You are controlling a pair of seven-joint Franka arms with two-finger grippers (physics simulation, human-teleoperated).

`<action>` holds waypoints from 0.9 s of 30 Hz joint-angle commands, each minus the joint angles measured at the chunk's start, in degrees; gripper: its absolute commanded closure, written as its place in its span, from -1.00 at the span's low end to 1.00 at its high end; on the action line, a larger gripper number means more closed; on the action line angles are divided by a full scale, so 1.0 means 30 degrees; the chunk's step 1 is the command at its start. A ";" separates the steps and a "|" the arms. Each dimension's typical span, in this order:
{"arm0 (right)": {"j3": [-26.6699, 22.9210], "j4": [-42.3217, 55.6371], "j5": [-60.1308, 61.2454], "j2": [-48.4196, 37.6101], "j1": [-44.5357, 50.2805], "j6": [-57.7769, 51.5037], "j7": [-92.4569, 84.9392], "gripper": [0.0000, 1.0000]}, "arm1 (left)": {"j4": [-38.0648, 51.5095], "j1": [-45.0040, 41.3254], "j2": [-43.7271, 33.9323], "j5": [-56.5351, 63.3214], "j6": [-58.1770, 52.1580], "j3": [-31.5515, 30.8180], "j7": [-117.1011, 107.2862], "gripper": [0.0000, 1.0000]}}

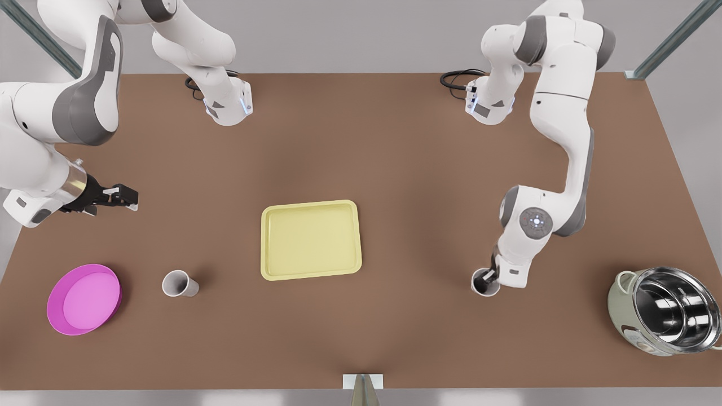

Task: Use the left arm to pick up the white IKEA cup from the tray and place it on the middle-left position; use the right arm to pick up the white IKEA cup from the tray and place it on the middle-right position

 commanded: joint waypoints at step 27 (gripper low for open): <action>0.0063 0.0156 0.0041 0.0300 0.0030 -0.0038 0.0017 -1.00 | 0.0956 0.0416 0.1689 0.0212 0.2310 0.0492 1.1306 -1.00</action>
